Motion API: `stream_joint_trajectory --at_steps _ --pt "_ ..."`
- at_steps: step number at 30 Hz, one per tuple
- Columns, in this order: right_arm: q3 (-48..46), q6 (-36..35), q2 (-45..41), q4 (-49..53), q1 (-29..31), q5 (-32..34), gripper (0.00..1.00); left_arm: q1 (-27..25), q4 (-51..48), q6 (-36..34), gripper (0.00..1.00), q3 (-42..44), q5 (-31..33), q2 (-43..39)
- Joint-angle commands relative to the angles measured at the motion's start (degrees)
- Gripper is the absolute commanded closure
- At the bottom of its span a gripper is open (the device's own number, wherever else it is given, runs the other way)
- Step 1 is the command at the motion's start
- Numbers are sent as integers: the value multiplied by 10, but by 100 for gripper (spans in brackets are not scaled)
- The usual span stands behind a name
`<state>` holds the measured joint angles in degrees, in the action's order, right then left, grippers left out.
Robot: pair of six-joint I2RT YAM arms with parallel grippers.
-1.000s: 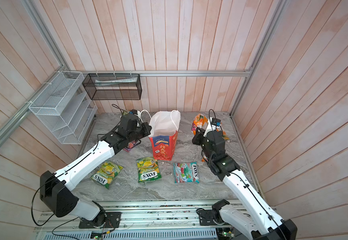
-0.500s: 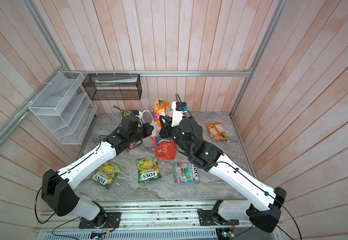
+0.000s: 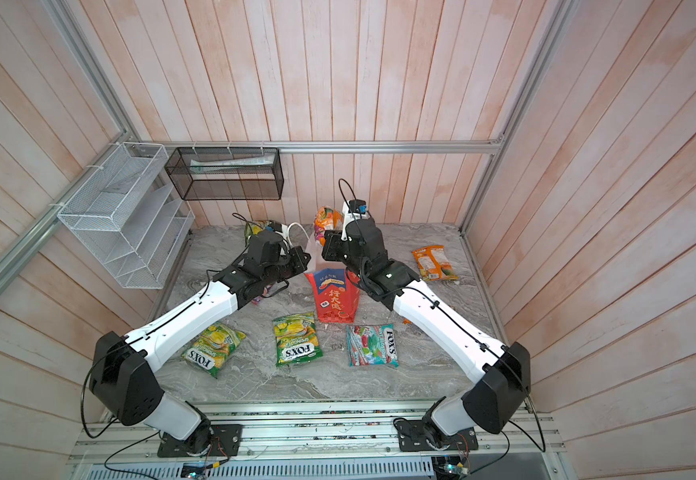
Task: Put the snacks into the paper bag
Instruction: 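Carry the orange packet over the bag and release it inside, then move the right gripper back to the Fox's Fruits packet near the robot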
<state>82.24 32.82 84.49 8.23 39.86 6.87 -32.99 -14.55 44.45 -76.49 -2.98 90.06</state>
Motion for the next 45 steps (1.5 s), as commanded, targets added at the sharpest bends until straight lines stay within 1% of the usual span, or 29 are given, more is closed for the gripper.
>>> stream_joint_trajectory --at_steps 1,6,14,18,19,23,26,30,32,35,39,40,42,43,45 --pt "5 13 12 8 -19 -42 100 2 11 2 100 0 -1 -1" --pt "-21 10 14 13 -37 -46 100 2 12 0 100 -1 -5 2" --pt "-7 -7 36 49 -38 -33 100 2 15 -1 100 -2 -11 2" --pt "-8 -10 38 47 -38 -35 93 2 5 -4 100 -10 -14 7" --pt "-8 -10 37 47 -39 -36 90 2 6 -4 100 -10 -13 7" --pt "-12 -14 26 45 -38 -38 70 2 5 -5 100 -10 -6 9" --pt "-18 -21 9 38 -38 -45 58 2 4 -6 100 -12 -7 11" --pt "-24 -25 -18 45 -39 -56 53 2 -5 -8 100 -16 -2 14" --pt "-38 -25 -48 47 -38 -45 45 2 -8 -9 100 -18 1 14" --pt "-84 -29 -109 39 -40 -3 31 2 -13 -10 100 -21 1 15" --pt "-166 -21 -198 31 -56 55 18 2 -21 -12 100 -24 7 14" --pt "-191 -14 -221 31 -64 70 13 2 -24 -12 100 -26 8 16" --pt "-240 5 -262 35 -90 94 7 3 -27 -12 100 -27 8 17" --pt "-266 17 -288 32 -110 94 5 2 -27 -12 100 -28 8 17" --pt "-315 38 -324 28 -155 80 4 2 -29 -12 100 -30 7 18"
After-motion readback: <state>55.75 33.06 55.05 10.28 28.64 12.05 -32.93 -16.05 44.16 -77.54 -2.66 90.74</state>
